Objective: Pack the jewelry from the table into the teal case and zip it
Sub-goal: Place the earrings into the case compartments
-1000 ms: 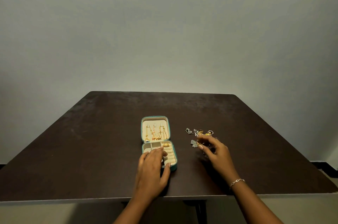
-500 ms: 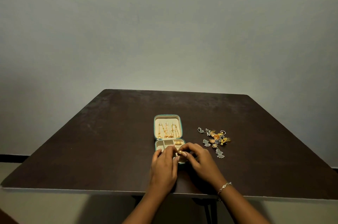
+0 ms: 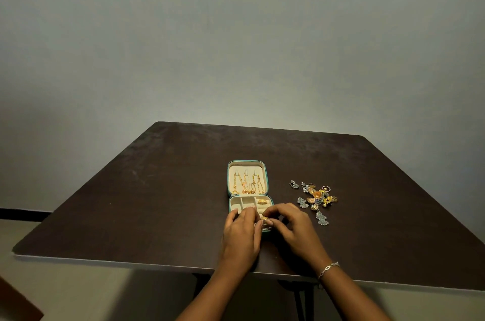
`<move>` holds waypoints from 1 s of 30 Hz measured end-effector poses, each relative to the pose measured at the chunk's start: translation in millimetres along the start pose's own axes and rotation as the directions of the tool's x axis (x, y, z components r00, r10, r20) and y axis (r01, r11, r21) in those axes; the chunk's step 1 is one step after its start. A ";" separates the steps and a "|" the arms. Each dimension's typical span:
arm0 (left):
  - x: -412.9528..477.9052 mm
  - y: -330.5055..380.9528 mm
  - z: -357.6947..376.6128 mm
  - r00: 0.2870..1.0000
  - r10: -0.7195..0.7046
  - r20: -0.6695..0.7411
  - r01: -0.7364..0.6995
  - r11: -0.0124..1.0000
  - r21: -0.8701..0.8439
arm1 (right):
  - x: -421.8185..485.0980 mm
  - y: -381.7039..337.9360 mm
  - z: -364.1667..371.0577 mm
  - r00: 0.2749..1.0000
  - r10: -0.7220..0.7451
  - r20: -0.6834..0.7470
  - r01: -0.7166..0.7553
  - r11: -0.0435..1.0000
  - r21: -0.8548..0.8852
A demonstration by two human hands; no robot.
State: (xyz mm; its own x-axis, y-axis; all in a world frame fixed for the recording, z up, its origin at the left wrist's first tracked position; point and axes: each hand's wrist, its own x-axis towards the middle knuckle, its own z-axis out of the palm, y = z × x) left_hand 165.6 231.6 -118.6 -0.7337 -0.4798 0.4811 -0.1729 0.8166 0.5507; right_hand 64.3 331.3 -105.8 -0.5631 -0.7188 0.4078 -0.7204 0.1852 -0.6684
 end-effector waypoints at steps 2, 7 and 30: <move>0.2 -4.0 4.4 0.998 0.025 -0.052 -0.026 1.000 -0.001 | 4.6 0.6 -2.1 1.000 -0.018 -0.016 0.018 1.000 -0.010; 0.1 -9.0 8.5 1.000 -0.004 -0.016 0.003 1.000 -0.026 | 26.0 7.0 -8.8 0.997 -0.012 -0.080 0.006 0.997 -0.078; 0.3 -5.7 5.7 0.999 0.010 -0.033 -0.011 0.999 -0.033 | 42.1 12.0 0.8 0.998 -0.022 0.054 0.038 0.947 -0.319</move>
State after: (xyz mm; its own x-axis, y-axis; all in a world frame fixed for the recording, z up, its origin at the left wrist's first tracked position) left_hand 162.6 228.6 -125.4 -0.7134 -0.4822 0.5085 -0.1431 0.8106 0.5679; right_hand 32.3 302.7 -97.1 -0.5244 -0.7576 0.3887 -0.8329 0.3615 -0.4191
